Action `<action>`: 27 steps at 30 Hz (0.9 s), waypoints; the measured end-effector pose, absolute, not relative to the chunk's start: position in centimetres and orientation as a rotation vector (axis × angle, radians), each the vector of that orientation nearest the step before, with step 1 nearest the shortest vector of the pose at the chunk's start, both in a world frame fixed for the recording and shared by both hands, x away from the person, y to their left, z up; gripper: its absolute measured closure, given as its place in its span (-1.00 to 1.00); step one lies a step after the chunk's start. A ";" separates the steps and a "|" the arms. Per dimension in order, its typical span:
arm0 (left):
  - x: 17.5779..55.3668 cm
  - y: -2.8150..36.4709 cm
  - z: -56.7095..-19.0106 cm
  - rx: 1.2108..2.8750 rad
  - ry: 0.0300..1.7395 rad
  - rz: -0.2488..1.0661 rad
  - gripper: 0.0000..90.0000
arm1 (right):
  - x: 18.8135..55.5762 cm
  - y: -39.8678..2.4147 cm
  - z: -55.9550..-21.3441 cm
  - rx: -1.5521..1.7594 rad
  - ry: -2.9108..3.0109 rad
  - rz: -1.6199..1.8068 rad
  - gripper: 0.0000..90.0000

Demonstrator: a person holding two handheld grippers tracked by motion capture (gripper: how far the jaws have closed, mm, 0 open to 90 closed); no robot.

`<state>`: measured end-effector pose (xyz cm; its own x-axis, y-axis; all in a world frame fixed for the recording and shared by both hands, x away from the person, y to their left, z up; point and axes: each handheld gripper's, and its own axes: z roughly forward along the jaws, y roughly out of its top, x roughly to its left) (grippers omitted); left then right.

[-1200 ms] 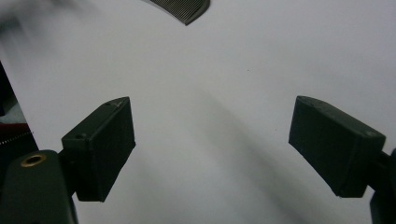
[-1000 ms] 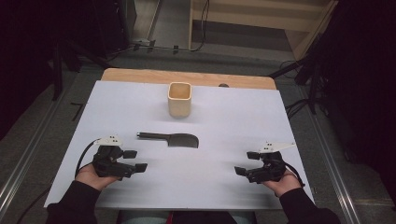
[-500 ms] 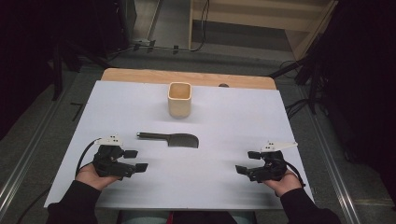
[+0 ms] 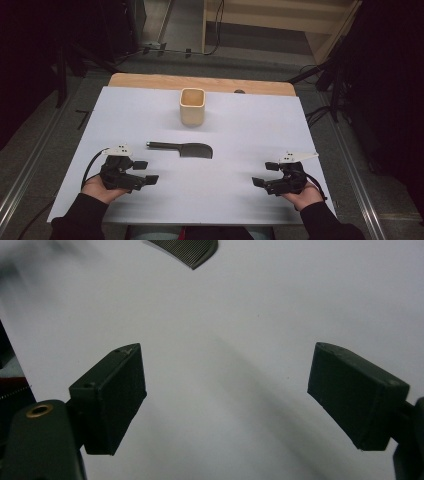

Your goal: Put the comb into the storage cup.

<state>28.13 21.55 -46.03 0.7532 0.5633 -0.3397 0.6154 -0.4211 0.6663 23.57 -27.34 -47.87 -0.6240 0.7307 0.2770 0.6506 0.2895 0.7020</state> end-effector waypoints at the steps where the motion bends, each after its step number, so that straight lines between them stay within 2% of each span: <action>1: 28.1 21.6 -46.0 2.121 0.884 -0.083 -0.46 | 23.6 -27.3 -47.9 1.315 2.441 1.256 -0.70; 18: 28.2 21.5 -46.0 2.122 0.902 -0.113 -0.46 | 23.6 -27.3 -47.9 1.310 2.452 1.251 -0.70; 25: 28.6 21.2 -45.5 2.111 0.942 -0.088 -0.46 | 23.6 -27.2 -48.0 1.321 2.449 1.249 -0.70; 27: 29.1 21.4 -45.4 2.069 0.973 -0.141 -0.46 | 23.6 -27.2 -48.0 1.323 2.451 1.246 -0.70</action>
<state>29.11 21.37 -45.39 0.6943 0.5904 -0.4115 0.6829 -0.3600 0.6356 23.64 -27.19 -47.97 -0.6204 0.7324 0.2806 0.6583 0.2919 0.6939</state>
